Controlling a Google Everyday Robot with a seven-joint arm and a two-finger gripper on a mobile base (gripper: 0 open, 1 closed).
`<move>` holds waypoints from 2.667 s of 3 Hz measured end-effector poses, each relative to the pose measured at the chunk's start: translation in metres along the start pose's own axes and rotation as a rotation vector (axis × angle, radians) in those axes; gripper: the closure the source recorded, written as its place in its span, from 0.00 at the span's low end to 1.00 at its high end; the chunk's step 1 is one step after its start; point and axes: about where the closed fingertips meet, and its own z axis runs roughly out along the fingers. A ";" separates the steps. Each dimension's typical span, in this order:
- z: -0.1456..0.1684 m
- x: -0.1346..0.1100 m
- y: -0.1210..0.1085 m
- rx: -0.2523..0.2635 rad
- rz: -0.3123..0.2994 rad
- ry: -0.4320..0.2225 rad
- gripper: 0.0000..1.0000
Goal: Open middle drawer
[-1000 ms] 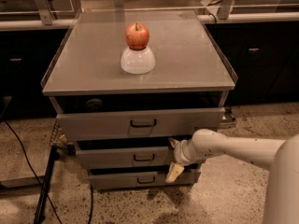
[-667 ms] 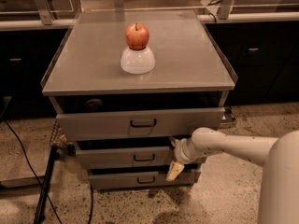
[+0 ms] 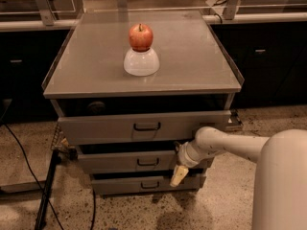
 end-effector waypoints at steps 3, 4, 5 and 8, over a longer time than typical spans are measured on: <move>-0.006 -0.001 0.008 -0.073 0.045 -0.001 0.00; -0.013 0.001 0.025 -0.144 0.073 0.030 0.00; -0.024 0.003 0.050 -0.238 0.108 0.075 0.00; -0.041 0.011 0.091 -0.411 0.154 0.177 0.00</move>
Offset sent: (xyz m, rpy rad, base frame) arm -0.0360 -0.0077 0.0017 0.0484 0.2731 0.0062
